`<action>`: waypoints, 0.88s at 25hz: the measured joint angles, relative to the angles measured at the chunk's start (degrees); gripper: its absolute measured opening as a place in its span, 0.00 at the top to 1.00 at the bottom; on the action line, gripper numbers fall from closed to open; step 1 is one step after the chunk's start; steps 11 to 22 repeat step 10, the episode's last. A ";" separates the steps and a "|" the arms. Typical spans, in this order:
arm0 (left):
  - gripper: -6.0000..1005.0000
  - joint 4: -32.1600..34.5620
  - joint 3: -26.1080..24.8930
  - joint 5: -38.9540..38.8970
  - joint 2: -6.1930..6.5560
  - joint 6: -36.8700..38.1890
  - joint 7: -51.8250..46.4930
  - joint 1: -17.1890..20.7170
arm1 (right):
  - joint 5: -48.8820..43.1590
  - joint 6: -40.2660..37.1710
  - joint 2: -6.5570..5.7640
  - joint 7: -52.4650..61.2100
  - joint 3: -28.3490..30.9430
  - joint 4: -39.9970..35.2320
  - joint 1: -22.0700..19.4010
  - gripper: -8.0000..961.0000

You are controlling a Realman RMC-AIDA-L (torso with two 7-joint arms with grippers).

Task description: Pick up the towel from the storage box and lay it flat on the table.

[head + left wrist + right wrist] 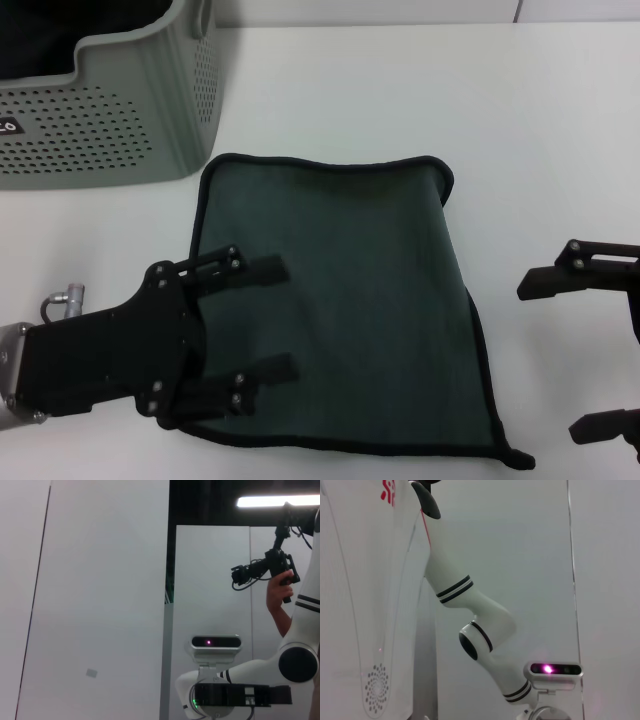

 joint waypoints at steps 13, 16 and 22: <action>0.27 -0.88 -0.09 -0.36 -1.13 0.02 -0.15 0.67 | -0.04 0.32 0.37 -0.39 0.07 0.68 0.33 0.09; 0.27 -0.88 -0.09 -0.36 -1.13 0.02 -0.15 0.67 | -0.04 0.32 0.37 -0.39 0.07 0.68 0.33 0.09; 0.27 -0.88 -0.09 -0.36 -1.13 0.02 -0.15 0.67 | -0.04 0.32 0.37 -0.39 0.07 0.68 0.33 0.09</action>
